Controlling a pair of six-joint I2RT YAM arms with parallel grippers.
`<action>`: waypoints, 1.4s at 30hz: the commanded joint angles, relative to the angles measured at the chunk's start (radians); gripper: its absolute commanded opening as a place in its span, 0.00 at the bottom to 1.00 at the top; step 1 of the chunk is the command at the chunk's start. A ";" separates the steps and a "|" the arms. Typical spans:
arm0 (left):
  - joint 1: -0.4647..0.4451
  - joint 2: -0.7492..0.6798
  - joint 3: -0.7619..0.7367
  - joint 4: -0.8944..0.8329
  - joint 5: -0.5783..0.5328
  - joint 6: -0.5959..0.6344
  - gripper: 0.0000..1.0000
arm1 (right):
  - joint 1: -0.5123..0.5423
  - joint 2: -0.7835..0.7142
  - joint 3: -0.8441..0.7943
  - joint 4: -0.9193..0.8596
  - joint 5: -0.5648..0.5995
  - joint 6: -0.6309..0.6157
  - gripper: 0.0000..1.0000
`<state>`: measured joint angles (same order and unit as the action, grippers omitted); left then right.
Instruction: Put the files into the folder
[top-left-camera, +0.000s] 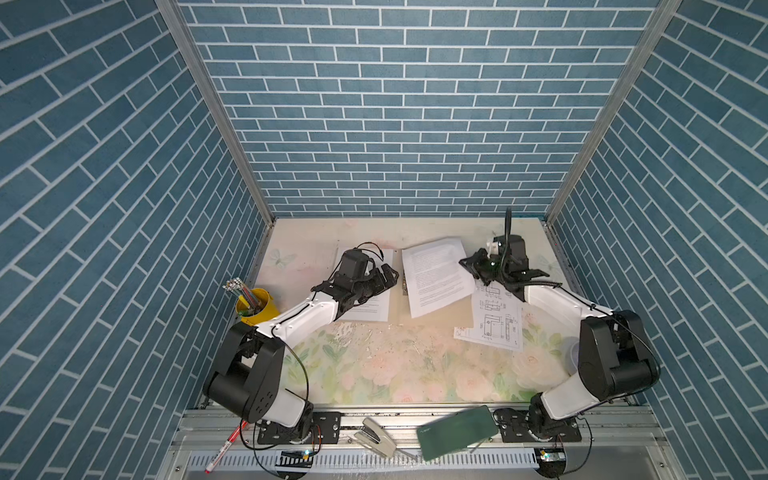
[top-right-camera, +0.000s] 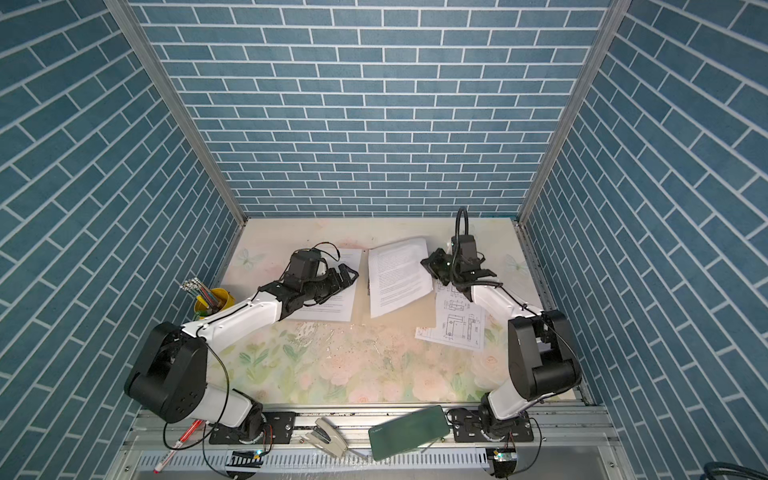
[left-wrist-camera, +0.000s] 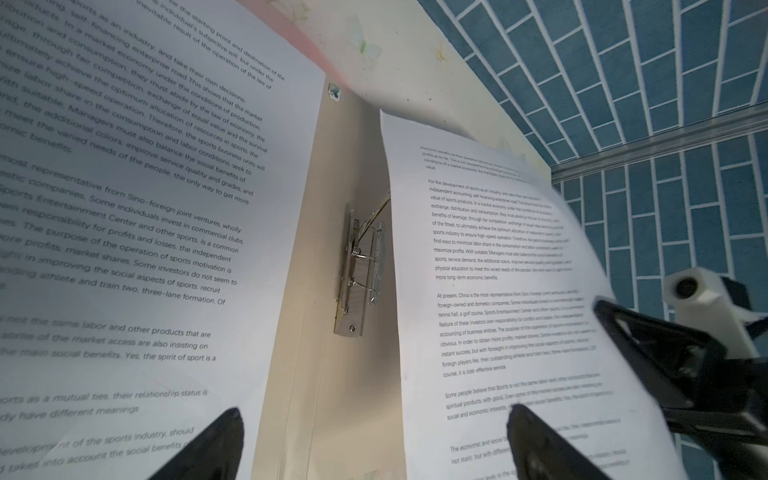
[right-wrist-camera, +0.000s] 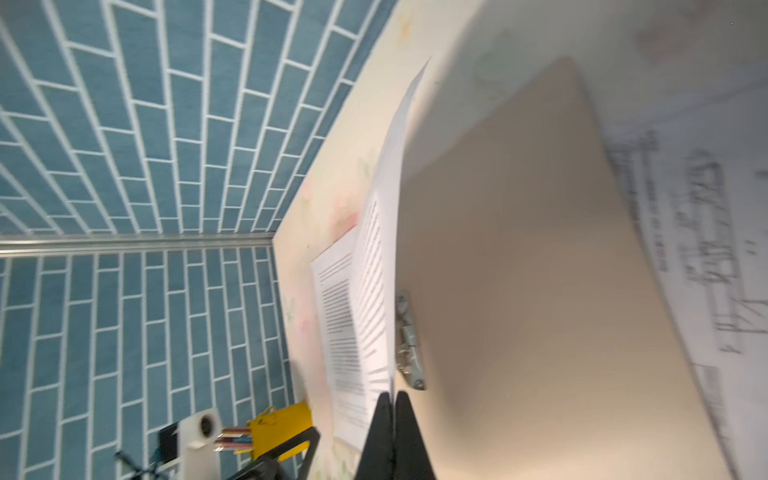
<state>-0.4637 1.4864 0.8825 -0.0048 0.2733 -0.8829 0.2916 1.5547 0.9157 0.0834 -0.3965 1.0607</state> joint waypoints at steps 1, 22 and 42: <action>-0.025 0.025 -0.013 0.043 0.020 -0.027 1.00 | 0.003 -0.036 -0.094 0.127 0.109 0.039 0.00; -0.138 0.060 -0.073 0.141 0.013 -0.111 1.00 | 0.001 -0.051 -0.141 0.179 0.124 0.320 0.00; -0.219 0.134 -0.158 0.420 0.049 -0.306 1.00 | 0.008 -0.056 -0.102 0.241 0.177 0.635 0.00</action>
<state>-0.6739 1.6119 0.7460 0.3405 0.3084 -1.1412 0.2943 1.5013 0.7807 0.2871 -0.2443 1.6222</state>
